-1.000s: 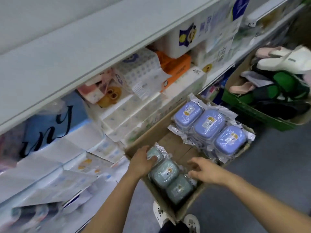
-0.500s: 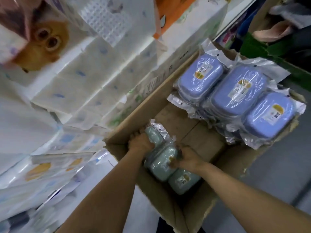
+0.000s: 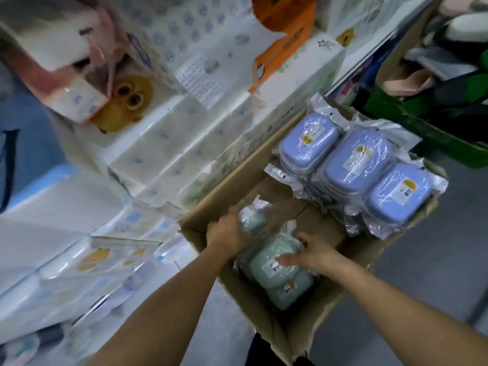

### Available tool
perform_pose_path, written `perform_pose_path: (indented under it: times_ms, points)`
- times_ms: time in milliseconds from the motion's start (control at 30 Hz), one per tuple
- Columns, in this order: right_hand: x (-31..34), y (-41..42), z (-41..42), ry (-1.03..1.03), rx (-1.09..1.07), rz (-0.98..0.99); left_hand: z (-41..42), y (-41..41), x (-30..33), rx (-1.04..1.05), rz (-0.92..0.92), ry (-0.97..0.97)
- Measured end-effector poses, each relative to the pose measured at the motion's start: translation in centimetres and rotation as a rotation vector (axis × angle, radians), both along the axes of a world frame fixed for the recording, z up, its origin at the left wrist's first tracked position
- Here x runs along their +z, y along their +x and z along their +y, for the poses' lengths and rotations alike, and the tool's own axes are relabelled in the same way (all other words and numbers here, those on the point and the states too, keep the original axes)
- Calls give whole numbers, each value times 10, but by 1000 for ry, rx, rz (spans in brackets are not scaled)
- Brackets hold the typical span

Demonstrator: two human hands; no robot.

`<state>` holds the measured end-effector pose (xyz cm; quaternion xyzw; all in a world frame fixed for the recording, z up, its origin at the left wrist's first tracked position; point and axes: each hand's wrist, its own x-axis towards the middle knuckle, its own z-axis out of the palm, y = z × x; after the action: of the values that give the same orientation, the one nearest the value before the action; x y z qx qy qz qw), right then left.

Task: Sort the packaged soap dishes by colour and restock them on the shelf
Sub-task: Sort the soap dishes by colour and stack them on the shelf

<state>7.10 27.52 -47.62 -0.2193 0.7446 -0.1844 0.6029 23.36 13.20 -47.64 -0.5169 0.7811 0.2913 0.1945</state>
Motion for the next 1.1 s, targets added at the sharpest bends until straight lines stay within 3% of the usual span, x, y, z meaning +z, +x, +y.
perform_pose_path:
  times_ms: [133,367,500,767,900,1100]
  points:
    - [53,-19,6,-116,-158,-55,4,16,55,309,317,-5]
    - [151,-18,8,-311,-162,-176,26,63,175,465,695,-147]
    - [200,-7,3,-382,-98,-255,42,99,231,619,791,-155]
    - [307,56,-36,-554,22,-286,61,192,336,674,950,-355]
    - [355,110,-56,-652,119,-218,66,254,383,724,995,-465]
    - [411,235,-95,-769,177,-330,76,385,424,836,1014,-561]
